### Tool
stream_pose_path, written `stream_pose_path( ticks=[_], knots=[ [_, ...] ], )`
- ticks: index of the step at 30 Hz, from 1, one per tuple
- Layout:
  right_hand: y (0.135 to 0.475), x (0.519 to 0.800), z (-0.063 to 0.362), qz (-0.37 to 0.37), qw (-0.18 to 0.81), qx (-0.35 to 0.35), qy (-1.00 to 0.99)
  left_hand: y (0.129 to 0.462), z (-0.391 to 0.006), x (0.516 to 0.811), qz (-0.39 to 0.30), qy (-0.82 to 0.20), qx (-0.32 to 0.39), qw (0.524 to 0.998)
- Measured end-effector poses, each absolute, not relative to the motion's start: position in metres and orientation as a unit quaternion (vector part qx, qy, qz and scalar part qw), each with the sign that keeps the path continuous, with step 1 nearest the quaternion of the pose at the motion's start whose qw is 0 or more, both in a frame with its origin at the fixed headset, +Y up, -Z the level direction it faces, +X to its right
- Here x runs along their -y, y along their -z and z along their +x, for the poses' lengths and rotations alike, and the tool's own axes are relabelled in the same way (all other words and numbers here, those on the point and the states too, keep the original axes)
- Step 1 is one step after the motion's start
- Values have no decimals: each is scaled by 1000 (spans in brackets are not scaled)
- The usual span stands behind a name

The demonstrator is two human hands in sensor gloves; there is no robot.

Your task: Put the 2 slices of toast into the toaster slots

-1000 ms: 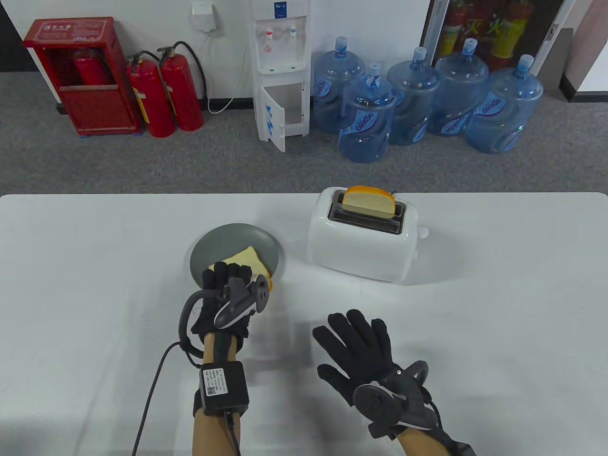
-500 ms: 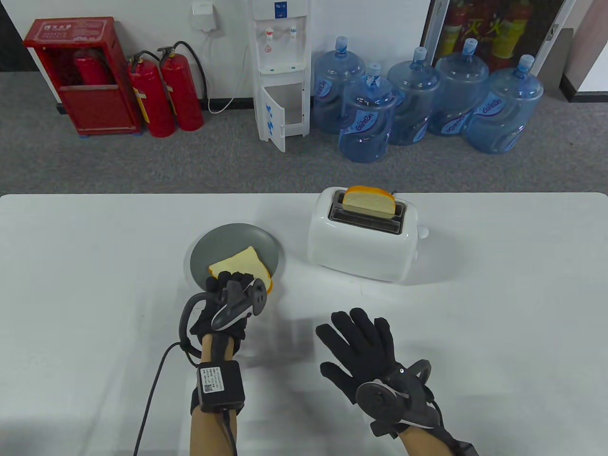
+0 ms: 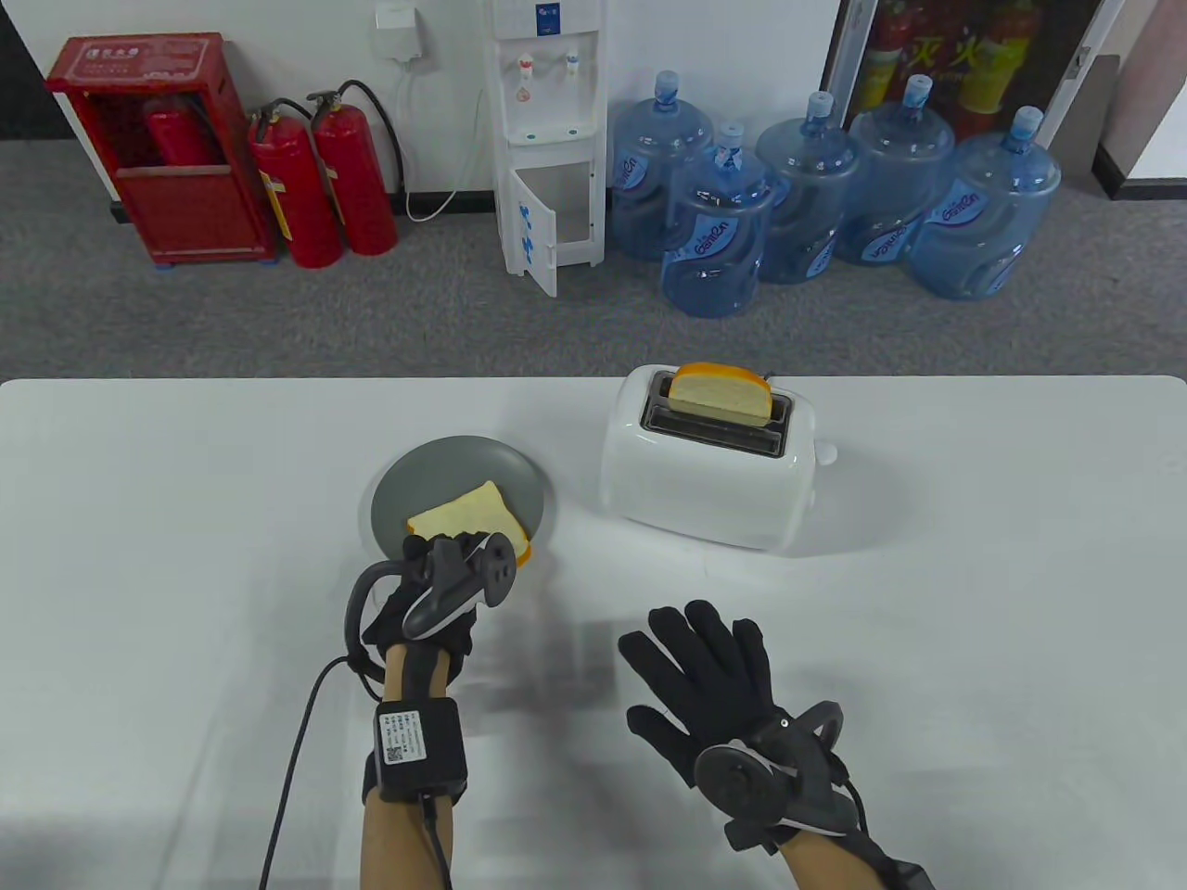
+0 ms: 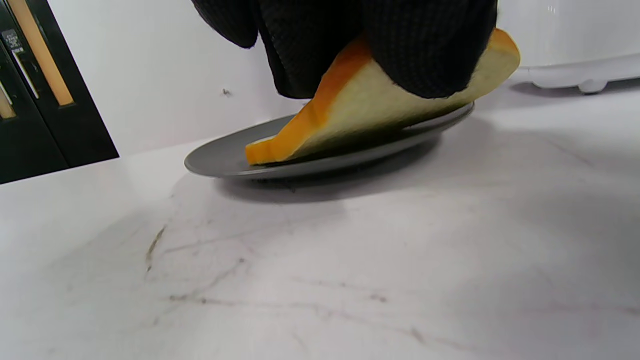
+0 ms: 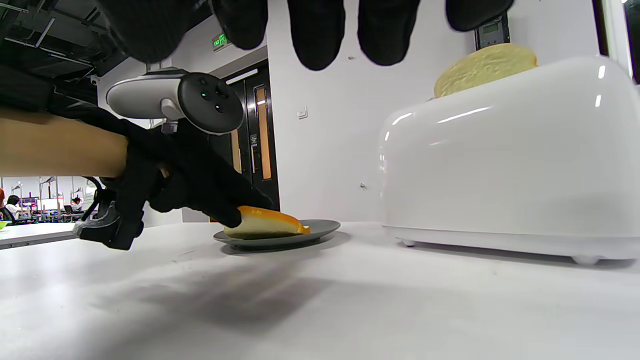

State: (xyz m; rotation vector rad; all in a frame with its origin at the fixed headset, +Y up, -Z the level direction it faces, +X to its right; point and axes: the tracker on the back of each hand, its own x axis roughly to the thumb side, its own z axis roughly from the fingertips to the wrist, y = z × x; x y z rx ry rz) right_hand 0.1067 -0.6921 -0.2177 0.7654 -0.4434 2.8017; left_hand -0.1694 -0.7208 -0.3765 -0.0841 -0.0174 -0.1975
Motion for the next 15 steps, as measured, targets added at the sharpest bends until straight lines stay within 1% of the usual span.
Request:
stream_pose_path(
  ticks=[4,7,15],
  knots=[
    [218,692,107,259,105,149,-948,376,-173,715,-11,91,9,996],
    [218,693,107,259,105,149,-948,378,-175,712,-18,86,4,996],
    [218,693,108,258,103,150,-949,380,-175,705,1,92,4,996]
  ],
)
